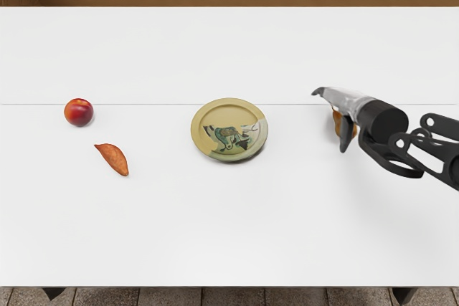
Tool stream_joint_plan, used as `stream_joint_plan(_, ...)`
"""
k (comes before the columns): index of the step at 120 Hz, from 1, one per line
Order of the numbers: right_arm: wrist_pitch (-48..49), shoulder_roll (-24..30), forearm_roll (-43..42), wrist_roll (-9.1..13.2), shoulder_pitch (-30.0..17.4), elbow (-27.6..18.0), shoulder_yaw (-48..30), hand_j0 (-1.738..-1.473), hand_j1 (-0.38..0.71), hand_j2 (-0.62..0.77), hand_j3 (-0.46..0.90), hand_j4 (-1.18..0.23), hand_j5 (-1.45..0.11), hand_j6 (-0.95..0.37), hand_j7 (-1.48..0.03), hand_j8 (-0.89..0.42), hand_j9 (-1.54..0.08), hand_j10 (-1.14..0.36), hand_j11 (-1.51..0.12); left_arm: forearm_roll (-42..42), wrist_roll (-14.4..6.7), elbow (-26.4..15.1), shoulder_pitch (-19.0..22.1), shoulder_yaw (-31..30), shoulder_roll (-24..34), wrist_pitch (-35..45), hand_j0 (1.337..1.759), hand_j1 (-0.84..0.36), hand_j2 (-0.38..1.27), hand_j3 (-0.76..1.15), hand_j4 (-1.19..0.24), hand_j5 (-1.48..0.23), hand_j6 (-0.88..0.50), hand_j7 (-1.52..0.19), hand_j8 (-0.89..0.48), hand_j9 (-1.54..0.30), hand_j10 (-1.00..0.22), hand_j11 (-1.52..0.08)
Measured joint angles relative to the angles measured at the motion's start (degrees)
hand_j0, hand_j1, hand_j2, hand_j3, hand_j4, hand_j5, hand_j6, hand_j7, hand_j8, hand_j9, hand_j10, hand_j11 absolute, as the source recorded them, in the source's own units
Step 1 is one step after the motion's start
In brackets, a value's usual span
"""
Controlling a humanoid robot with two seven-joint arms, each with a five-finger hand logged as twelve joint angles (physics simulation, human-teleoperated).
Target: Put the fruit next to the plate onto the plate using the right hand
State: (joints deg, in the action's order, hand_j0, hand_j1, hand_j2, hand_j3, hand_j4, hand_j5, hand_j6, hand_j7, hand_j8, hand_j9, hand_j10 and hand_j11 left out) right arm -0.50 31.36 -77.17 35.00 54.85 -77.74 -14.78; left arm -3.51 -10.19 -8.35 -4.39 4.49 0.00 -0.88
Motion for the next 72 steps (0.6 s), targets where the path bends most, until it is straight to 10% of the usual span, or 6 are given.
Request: stream_joint_plan(72,0.34,0.28,-0.2,0.0,-0.15,3.77,0.02,-1.658,0.0,-0.05,0.0,-0.3,-0.38,-0.3,-0.38,-0.3,-0.38,-0.29,-0.38,0.0,0.0,0.0,0.0,0.0,0.0,0.0,1.658,0.33,0.0,0.0,-0.02,-0.02,-0.02,-0.02,-0.02,-0.02,-0.02,-0.02)
